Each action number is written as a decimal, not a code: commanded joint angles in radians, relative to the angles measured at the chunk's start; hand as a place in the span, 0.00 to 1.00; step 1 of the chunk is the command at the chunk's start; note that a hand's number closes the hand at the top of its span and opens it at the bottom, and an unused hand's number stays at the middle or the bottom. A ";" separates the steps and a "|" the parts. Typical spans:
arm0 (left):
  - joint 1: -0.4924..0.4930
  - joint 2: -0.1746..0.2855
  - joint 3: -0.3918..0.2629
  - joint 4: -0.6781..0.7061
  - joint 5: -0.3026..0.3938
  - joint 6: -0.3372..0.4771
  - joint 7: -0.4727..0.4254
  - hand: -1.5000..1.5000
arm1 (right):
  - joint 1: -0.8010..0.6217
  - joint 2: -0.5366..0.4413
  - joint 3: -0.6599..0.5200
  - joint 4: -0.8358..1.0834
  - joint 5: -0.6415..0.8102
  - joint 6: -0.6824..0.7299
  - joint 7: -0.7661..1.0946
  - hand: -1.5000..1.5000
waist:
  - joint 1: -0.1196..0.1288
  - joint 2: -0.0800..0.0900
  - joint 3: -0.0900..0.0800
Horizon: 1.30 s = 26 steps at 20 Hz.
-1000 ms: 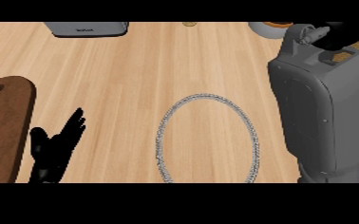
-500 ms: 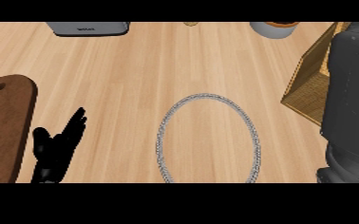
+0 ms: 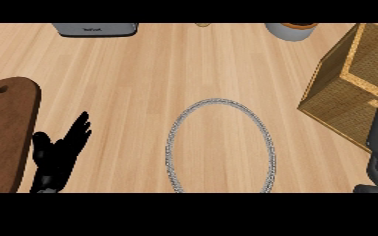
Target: Pick the croissant from the placemat and place it in the basket
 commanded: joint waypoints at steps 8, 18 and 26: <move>0.043 0.015 0.012 0.071 0.008 -0.043 0.036 0.50 | 0.170 -0.007 -0.180 0.029 -0.225 -0.198 -0.171 1.00 | 0.002 0.011 -0.013; -0.001 -0.036 -0.004 0.129 -0.031 -0.006 0.031 0.50 | 0.340 -0.064 -0.150 0.083 -0.125 -0.169 -0.180 1.00 | -0.016 0.012 -0.015; 0.072 -0.031 0.005 0.058 -0.032 -0.019 0.018 0.50 | 0.431 -0.093 -0.134 -0.017 -0.173 -0.131 -0.224 0.00 | -0.004 0.006 -0.014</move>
